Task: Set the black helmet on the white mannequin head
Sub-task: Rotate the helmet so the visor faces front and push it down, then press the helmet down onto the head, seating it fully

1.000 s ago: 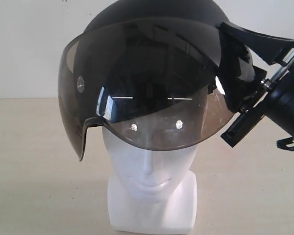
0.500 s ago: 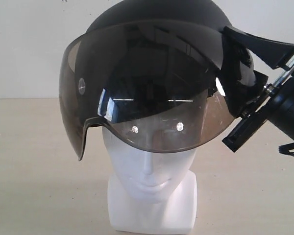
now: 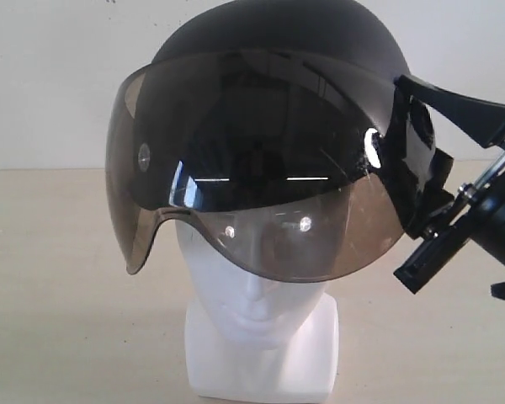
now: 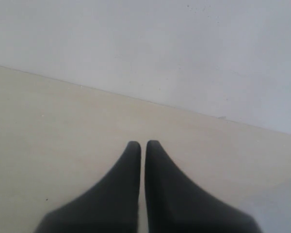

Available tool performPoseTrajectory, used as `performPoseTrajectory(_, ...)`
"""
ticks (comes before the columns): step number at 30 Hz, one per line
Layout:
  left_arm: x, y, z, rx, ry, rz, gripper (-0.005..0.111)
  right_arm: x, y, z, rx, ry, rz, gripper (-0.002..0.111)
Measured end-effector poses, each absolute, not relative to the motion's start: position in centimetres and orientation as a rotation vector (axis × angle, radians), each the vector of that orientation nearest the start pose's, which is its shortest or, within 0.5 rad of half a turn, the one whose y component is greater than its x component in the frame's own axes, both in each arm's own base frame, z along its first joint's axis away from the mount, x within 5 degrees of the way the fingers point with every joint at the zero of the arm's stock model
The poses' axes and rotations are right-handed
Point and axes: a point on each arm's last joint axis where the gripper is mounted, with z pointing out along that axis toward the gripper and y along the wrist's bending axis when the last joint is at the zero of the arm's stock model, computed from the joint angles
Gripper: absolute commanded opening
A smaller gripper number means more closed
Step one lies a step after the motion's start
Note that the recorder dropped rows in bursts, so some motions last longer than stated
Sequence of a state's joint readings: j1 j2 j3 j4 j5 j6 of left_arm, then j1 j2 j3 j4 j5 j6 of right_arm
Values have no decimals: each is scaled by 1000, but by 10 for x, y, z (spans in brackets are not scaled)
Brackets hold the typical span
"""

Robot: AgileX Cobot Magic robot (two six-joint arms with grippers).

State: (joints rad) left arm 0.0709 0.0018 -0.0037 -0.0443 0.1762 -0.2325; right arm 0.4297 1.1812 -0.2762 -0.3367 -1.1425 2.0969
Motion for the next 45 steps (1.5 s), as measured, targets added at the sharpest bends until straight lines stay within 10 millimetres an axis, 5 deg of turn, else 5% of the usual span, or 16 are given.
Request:
performPoseTrajectory(16,56,3,198,-281,1636,-162,4,167,106,250,924,1439,2127,3)
performPoseTrajectory(25,56,3,198,-281,1636,-162,4,167,106,251,915,1430,2137,61)
performPoseTrajectory(45,56,3,198,-281,1636,-162,4,164,106,239,966,1541,2052,61)
